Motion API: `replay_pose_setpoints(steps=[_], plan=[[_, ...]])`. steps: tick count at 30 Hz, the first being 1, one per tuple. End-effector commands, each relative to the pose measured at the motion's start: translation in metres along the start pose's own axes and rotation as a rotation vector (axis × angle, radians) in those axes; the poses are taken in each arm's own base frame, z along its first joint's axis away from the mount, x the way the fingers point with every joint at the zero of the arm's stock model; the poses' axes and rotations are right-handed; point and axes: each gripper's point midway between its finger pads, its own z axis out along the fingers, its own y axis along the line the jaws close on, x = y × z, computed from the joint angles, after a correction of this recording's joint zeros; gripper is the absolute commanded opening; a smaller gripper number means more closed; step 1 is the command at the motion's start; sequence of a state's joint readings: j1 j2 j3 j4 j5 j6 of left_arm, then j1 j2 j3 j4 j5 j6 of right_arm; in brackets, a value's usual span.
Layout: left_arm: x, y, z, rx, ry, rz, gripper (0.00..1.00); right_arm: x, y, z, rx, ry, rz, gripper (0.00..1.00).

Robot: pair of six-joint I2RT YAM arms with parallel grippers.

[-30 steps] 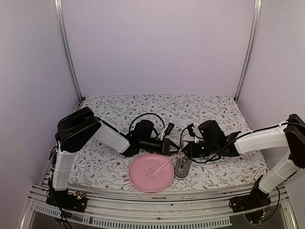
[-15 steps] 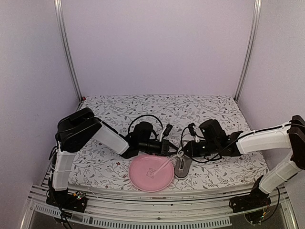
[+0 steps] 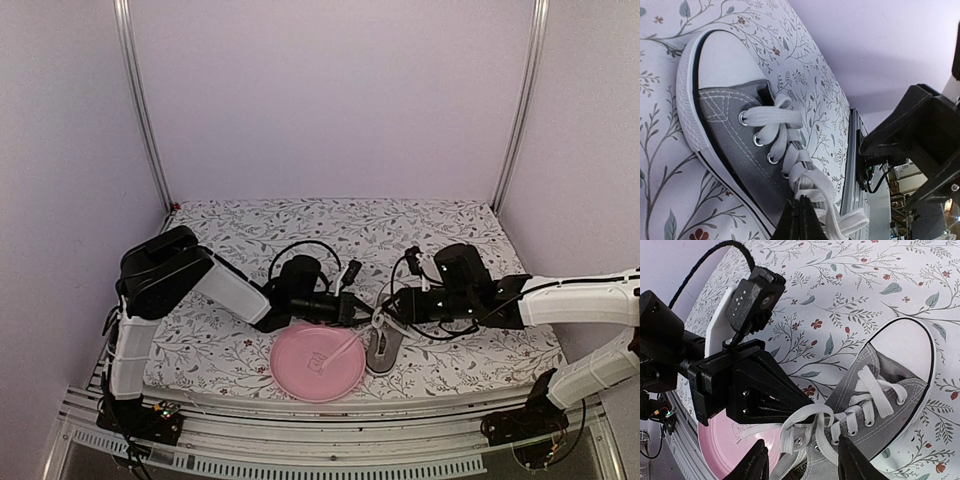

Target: Tie the shoes

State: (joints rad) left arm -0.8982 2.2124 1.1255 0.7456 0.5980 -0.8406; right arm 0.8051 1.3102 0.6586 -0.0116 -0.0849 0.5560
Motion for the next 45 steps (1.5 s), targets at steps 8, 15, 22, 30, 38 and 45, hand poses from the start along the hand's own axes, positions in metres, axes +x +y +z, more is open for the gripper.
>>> replay_pose_setpoints(steps=[8, 15, 22, 30, 38, 45], plan=[[-0.007, -0.003, -0.005, -0.003, -0.023, 0.013, 0.00, 0.014, 0.019, 0.022, -0.048, 0.057, -0.069, 0.46], [-0.007, -0.002, -0.005, -0.006, -0.024, 0.013, 0.00, 0.011, 0.020, 0.028, -0.044, 0.051, -0.064, 0.26], [-0.008, 0.004, -0.007, -0.042, -0.036, 0.011, 0.00, -0.003, 0.008, 0.017, 0.027, -0.011, 0.001, 0.03], [-0.008, 0.013, -0.009, -0.101, -0.043, 0.003, 0.00, -0.008, -0.020, 0.013, 0.091, -0.030, 0.078, 0.02], [-0.013, 0.017, -0.015, -0.138, -0.069, 0.001, 0.00, -0.009, -0.036, 0.012, 0.108, -0.044, 0.132, 0.02], [-0.013, 0.021, -0.021, -0.164, -0.086, -0.006, 0.00, -0.005, -0.053, 0.014, 0.142, -0.040, 0.171, 0.02]])
